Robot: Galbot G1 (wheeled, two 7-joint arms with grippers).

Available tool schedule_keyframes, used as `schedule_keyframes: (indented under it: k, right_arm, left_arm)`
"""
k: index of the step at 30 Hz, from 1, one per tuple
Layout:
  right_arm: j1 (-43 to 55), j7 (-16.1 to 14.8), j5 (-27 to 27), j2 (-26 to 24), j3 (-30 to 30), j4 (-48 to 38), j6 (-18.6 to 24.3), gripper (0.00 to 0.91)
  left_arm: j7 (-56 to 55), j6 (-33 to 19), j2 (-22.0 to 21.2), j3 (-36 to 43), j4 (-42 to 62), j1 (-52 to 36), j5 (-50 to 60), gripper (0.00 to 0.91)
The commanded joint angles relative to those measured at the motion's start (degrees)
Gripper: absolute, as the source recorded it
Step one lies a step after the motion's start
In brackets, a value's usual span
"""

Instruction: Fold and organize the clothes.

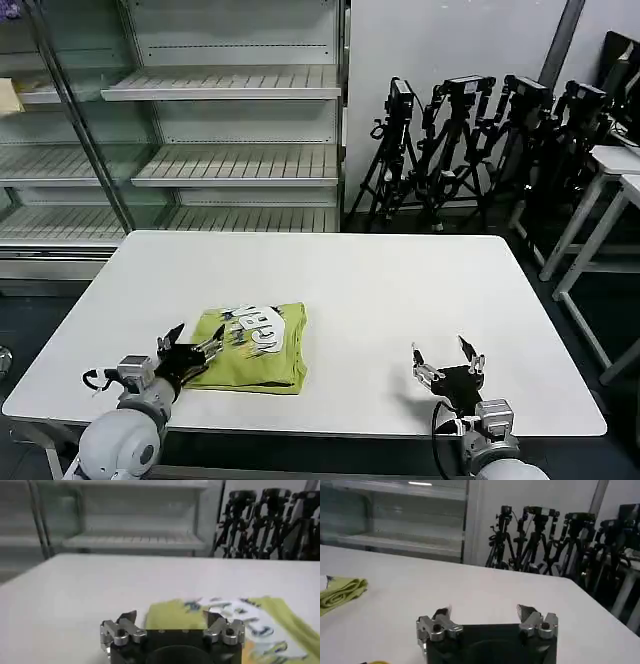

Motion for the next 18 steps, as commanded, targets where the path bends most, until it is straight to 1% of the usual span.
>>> schedule_keyframes:
  k: [1,2,3,4,18]
  right_arm:
    - [0.0,0.0,-0.1,0.2,-0.5,-0.1,0.1,0.907]
    - [0.0,0.0,-0.2,0.1,-0.5,-0.1,0.1,0.907]
    - [0.0,0.0,-0.2,0.0,-0.5,0.0,0.1,0.907]
    - [0.0,0.0,-0.2,0.0,-0.4,0.0,0.1,0.907]
    - [0.0,0.0,-0.3,0.1,-0.5,0.0,0.1,0.907]
  left_arm:
    - [2.7,-0.1,-1.6,-3.9,5.1,3.5,-3.6,0.907]
    - [2.7,-0.1,-1.6,-3.9,5.5,3.2,-3.6,0.514]
    - [3.3,-0.5,-1.7,-3.7,6.2,2.8,-3.9,0.091]
    - [3.3,-0.7,-1.7,-3.6,6.4,2.7,-4.0,0.010]
    - [4.7,-2.8,-3.0,-0.5,6.0,1.5,-3.5,0.010]
